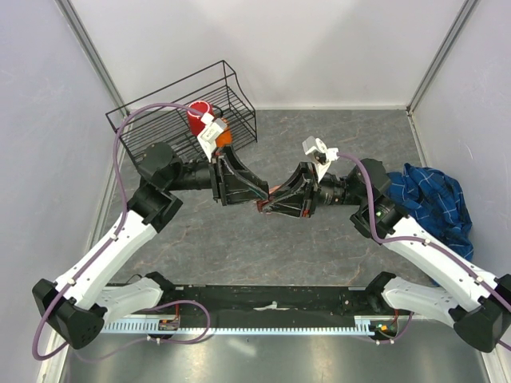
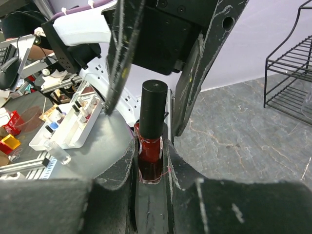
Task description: Paint the nails
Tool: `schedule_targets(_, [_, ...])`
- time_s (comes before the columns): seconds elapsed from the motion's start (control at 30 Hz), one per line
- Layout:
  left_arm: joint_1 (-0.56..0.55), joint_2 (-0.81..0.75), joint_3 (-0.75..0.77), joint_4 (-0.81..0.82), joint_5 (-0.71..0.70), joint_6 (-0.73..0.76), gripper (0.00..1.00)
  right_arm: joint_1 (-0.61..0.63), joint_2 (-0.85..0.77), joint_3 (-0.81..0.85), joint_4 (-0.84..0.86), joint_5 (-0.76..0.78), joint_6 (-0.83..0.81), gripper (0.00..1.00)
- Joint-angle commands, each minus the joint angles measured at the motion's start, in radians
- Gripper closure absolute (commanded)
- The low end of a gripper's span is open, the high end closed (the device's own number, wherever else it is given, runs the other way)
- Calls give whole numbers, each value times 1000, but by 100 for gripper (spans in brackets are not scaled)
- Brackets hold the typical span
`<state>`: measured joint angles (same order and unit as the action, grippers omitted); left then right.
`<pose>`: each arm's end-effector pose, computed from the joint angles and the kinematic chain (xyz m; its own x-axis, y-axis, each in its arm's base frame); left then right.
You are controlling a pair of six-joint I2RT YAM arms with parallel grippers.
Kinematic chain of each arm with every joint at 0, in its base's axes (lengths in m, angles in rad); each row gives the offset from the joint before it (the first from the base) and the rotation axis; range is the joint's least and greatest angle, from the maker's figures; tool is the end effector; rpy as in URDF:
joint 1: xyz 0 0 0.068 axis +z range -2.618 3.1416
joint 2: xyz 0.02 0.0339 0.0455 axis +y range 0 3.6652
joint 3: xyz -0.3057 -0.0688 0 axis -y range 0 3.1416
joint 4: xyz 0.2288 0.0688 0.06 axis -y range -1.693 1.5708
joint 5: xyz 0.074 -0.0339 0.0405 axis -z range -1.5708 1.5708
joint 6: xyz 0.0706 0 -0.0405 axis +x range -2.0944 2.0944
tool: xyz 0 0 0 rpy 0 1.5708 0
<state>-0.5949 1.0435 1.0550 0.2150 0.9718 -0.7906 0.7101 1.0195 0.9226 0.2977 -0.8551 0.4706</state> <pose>0.1372 -0.1633 0.4659 -0.5675 -0.0998 -0.8173 0.8233 -0.0783 -0.5622 0.1255 0.1782 0.4355 -0.3134 0.1229 -0.9416 -0.9496 -0.0452 0.3102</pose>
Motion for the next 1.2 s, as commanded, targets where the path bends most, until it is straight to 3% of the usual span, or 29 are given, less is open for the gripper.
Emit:
schedule_targets(0.0, [4, 24, 49, -43, 35, 5, 54, -4, 13, 18, 44, -18, -7, 100])
schedule_targets(0.13, [3, 38, 105, -129, 1, 77, 74, -4, 25, 45, -44, 10, -64, 100])
schedule_targets(0.17, [3, 38, 109, -141, -21, 100, 84, -4, 27, 48, -61, 24, -76, 100])
schedule_targets(0.23, [3, 30, 117, -183, -56, 126, 97, -4, 24, 64, -116, 85, -114, 100])
schedule_targets(0.3, [-14, 18, 134, -254, -169, 195, 98, 9, 19, 106, -201, 181, -201, 100])
schedule_targets(0.33, [-31, 18, 178, -392, -242, 235, 98, 26, 19, 128, -294, 375, -243, 100])
schedule_targets(0.37, [-95, 21, 207, -464, -468, 316, 98, 111, 21, 154, -369, 512, -283, 100])
schedule_targets(0.4, [-135, 29, 236, -535, -593, 342, 98, 173, 24, 188, -411, 683, -321, 100])
schedule_targets(0.43, [-176, 33, 273, -595, -702, 359, 98, 240, 28, 203, -460, 955, -386, 100])
schedule_targets(0.47, [-243, 35, 283, -606, -858, 378, 98, 364, 45, 215, -474, 1087, -412, 100])
schedule_targets(0.57, [-278, 39, 287, -602, -947, 350, 98, 459, 67, 234, -474, 1286, -432, 100])
schedule_targets(0.7, [-276, 35, 261, -551, -900, 337, 98, 459, 45, 199, -419, 1260, -434, 100])
schedule_targets(0.8, [-278, 20, 228, -493, -823, 327, 98, 451, 13, 158, -370, 1156, -441, 100])
schedule_targets(0.83, [-278, 13, 206, -476, -803, 323, 95, 444, 4, 147, -361, 1125, -443, 100])
schedule_targets(0.93, [-276, -6, 178, -433, -730, 323, 65, 417, -50, 98, -310, 1024, -434, 100])
schedule_targets(1.03, [-275, -26, 157, -421, -687, 327, 50, 381, -84, 62, -304, 933, -420, 100])
schedule_targets(1.17, [-273, -66, 132, -399, -627, 332, 41, 325, -107, 35, -273, 860, -398, 100])
